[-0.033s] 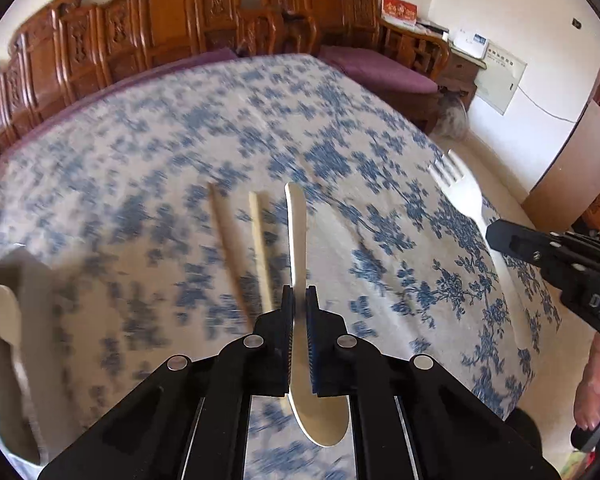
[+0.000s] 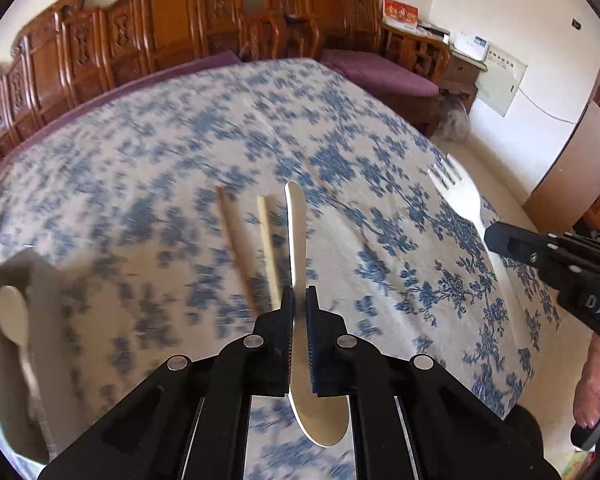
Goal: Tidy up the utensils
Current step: 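Grasp the small white plastic spoon with the left tool while the right tool holds the fork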
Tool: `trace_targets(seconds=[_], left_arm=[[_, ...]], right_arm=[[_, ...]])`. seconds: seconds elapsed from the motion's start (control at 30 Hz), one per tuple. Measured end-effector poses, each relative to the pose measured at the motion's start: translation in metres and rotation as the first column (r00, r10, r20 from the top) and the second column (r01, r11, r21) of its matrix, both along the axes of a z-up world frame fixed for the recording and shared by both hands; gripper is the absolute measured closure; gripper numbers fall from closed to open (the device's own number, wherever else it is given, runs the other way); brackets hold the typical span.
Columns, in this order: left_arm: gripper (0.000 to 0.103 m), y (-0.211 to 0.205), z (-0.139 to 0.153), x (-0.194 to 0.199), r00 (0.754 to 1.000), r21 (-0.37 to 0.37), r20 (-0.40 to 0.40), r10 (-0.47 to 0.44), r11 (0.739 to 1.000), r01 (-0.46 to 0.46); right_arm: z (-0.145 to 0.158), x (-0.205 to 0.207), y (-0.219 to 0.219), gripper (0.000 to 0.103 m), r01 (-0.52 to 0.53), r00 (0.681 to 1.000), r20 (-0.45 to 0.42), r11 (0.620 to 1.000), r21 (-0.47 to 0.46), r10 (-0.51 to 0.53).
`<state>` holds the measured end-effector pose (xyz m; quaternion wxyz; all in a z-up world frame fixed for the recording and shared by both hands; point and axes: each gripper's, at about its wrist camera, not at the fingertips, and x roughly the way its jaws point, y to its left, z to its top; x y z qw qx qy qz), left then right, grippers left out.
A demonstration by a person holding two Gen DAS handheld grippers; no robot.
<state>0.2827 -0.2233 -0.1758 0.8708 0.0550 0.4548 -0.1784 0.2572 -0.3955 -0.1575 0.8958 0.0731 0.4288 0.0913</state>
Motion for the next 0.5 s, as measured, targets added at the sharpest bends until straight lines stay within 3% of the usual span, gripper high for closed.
trace_targets(seconds=[0.33, 0.5], left_arm=[[0.098, 0.078, 0.052, -0.027, 0.993, 0.000, 0.082, 0.086, 0.996, -0.086], [0.098, 0.113, 0.063, -0.037, 0.987, -0.016, 0.092, 0.129, 0.992, -0.128]], right_arm=[[0.037, -0.016, 0.054, 0.099, -0.129, 0.989, 0.077, 0.992, -0.009, 0.130], [0.053, -0.022, 0.081, 0.099, -0.165, 0.981, 0.100, 0.986, -0.021, 0.166]])
